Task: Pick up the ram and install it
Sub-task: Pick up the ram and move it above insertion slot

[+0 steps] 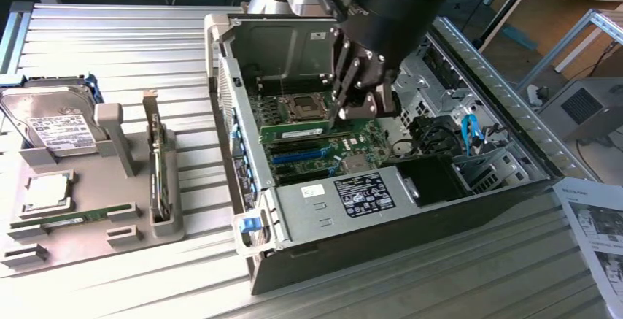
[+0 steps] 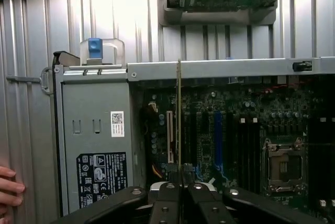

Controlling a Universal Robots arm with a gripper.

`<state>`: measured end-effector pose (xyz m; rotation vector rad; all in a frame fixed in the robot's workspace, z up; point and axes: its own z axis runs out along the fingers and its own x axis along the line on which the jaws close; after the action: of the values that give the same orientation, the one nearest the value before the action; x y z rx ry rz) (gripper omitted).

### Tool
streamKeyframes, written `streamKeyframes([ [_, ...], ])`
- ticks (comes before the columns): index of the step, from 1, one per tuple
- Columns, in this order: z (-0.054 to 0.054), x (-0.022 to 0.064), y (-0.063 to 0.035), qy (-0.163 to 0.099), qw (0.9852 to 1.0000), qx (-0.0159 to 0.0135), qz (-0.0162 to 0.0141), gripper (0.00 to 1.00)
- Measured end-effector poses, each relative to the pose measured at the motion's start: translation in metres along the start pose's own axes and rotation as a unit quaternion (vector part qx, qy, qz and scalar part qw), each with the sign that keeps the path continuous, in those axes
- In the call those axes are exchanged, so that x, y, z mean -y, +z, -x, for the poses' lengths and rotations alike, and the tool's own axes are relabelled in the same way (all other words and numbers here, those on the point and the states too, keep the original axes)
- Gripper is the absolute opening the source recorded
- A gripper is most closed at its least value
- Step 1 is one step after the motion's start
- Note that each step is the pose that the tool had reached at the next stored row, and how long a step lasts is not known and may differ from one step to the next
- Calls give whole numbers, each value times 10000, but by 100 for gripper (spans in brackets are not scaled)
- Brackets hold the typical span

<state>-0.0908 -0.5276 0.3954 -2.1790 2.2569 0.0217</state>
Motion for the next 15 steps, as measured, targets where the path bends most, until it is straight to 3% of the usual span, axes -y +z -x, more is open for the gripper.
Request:
streamKeyframes([
  [15,14,404,-2,0,10000,0,0,12],
])
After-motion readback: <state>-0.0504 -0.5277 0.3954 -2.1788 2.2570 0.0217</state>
